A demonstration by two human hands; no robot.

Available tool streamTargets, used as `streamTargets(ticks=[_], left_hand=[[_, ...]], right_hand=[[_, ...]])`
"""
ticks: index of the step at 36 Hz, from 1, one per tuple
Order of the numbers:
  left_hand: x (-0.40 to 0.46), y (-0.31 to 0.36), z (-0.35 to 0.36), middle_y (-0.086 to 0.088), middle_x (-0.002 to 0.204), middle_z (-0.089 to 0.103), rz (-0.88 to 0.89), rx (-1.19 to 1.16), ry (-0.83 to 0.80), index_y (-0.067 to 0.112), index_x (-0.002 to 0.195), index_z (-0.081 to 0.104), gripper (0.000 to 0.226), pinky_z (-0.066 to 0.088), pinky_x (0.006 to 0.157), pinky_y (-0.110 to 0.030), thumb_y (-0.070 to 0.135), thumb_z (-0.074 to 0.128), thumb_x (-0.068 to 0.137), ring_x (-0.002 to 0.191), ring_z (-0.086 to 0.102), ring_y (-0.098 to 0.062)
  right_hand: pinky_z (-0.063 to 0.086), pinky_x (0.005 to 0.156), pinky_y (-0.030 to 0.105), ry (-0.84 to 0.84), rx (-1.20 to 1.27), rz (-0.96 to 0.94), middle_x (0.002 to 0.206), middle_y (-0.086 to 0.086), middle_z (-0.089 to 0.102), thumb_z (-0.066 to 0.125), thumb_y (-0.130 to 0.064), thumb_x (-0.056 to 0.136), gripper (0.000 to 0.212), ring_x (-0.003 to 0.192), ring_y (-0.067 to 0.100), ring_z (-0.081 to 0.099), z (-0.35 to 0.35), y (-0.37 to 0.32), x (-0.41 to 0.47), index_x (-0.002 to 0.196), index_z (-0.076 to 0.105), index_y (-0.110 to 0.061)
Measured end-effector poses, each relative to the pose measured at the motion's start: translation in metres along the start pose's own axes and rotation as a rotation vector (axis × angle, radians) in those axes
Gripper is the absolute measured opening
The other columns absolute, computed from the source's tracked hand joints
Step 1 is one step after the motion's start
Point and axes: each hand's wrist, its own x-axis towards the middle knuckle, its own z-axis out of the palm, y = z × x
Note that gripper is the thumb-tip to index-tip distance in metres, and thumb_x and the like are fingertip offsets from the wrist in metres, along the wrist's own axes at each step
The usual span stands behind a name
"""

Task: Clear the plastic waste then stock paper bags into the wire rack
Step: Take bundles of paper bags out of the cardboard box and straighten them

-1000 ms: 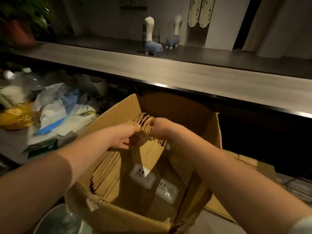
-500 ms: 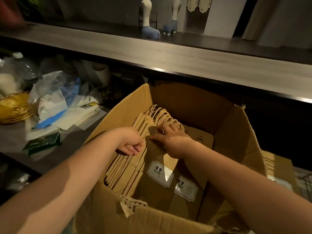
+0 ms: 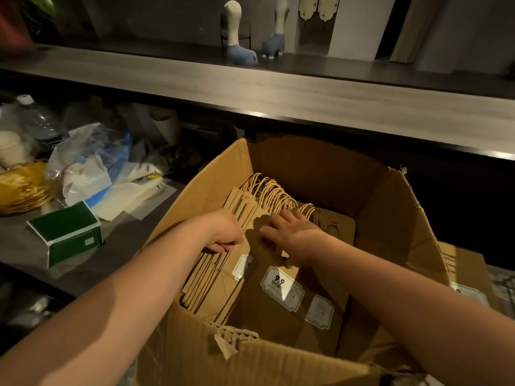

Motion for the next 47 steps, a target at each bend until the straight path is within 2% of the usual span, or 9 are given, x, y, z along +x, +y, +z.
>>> streamTargets(ticks=[11, 16, 22, 28, 34, 37, 40, 44, 47], left_hand=[[0.000, -0.001, 0.001, -0.007, 0.099, 0.066, 0.021, 0.017, -0.010, 0.016, 0.110, 0.061, 0.021, 0.057, 0.078, -0.026, 0.013, 0.064, 0.090, 0.079, 0.064, -0.012], [-0.006, 0.004, 0.004, -0.008, 0.100, 0.067, 0.025, -0.010, -0.123, 0.017, 0.104, 0.064, 0.017, 0.057, 0.080, -0.026, 0.011, 0.064, 0.089, 0.078, 0.065, -0.011], [-0.009, 0.006, 0.013, -0.008, 0.104, 0.066, 0.039, 0.073, -0.219, 0.018, 0.111, 0.065, 0.026, 0.058, 0.081, -0.027, 0.012, 0.068, 0.086, 0.089, 0.068, -0.015], [-0.011, 0.009, 0.031, -0.007, 0.115, 0.064, 0.004, 0.064, -0.294, 0.017, 0.132, 0.053, 0.052, 0.056, 0.089, -0.033, 0.008, 0.070, 0.084, 0.099, 0.063, -0.015], [-0.014, 0.011, 0.031, -0.006, 0.124, 0.057, -0.014, 0.059, -0.306, 0.020, 0.139, 0.047, 0.062, 0.056, 0.089, -0.034, 0.010, 0.071, 0.083, 0.106, 0.059, -0.018], [-0.018, 0.011, 0.031, -0.008, 0.123, 0.056, 0.022, 0.123, -0.290, 0.018, 0.143, 0.041, 0.067, 0.054, 0.094, -0.038, 0.015, 0.071, 0.083, 0.108, 0.059, -0.022], [-0.023, 0.013, 0.033, -0.005, 0.127, 0.057, 0.073, 0.180, -0.285, 0.017, 0.141, 0.041, 0.066, 0.049, 0.099, -0.039, 0.022, 0.072, 0.083, 0.109, 0.058, -0.020], [-0.027, 0.014, 0.034, -0.005, 0.130, 0.056, 0.086, 0.191, -0.256, 0.016, 0.139, 0.042, 0.070, 0.043, 0.103, -0.043, 0.034, 0.074, 0.079, 0.115, 0.055, -0.022], [-0.028, 0.017, 0.032, -0.010, 0.140, 0.047, 0.076, 0.061, -0.201, 0.013, 0.142, 0.036, 0.067, 0.036, 0.108, -0.040, 0.031, 0.068, 0.086, 0.124, 0.047, -0.025]], right_hand=[[0.028, 0.113, 0.046, -0.015, -0.058, 0.033, 0.148, 0.009, 0.024, 0.079, -0.032, 0.076, 0.089, 0.134, 0.031, 0.027, 0.009, -0.006, 0.007, 0.147, 0.027, -0.024], [0.029, 0.111, 0.045, -0.043, -0.092, 0.009, 0.148, 0.008, 0.028, 0.074, -0.032, 0.082, 0.073, 0.132, 0.031, 0.029, 0.017, -0.005, 0.004, 0.145, 0.038, -0.023], [0.039, 0.106, 0.043, -0.037, 0.011, 0.073, 0.151, 0.006, 0.028, 0.080, -0.035, 0.076, 0.095, 0.133, 0.029, 0.033, 0.012, 0.000, 0.004, 0.148, 0.020, -0.023], [0.028, 0.116, 0.049, -0.038, 0.062, 0.211, 0.151, 0.006, 0.032, 0.080, -0.050, 0.072, 0.102, 0.139, 0.030, 0.031, 0.021, 0.010, 0.002, 0.150, 0.021, -0.020], [0.040, 0.107, 0.049, -0.055, -0.012, 0.241, 0.150, 0.007, 0.029, 0.081, -0.053, 0.068, 0.106, 0.135, 0.031, 0.030, 0.013, 0.008, 0.002, 0.150, 0.022, -0.022], [0.041, 0.105, 0.051, -0.105, -0.020, 0.242, 0.151, 0.009, 0.026, 0.080, -0.052, 0.070, 0.098, 0.138, 0.033, 0.026, 0.006, 0.011, 0.003, 0.149, 0.028, -0.026], [0.045, 0.101, 0.046, -0.127, 0.116, 0.204, 0.143, 0.006, 0.035, 0.080, -0.045, 0.073, 0.083, 0.132, 0.030, 0.034, -0.005, 0.019, -0.001, 0.143, 0.037, -0.028], [0.047, 0.092, 0.035, 0.071, 0.285, 0.092, 0.114, -0.003, 0.047, 0.077, -0.036, 0.078, 0.046, 0.109, 0.019, 0.047, -0.029, 0.029, -0.009, 0.117, 0.054, -0.026], [0.046, 0.087, 0.032, 0.259, 0.326, 0.064, 0.111, -0.001, 0.044, 0.078, -0.036, 0.077, 0.039, 0.101, 0.017, 0.046, -0.045, 0.032, -0.013, 0.098, 0.046, -0.028]])
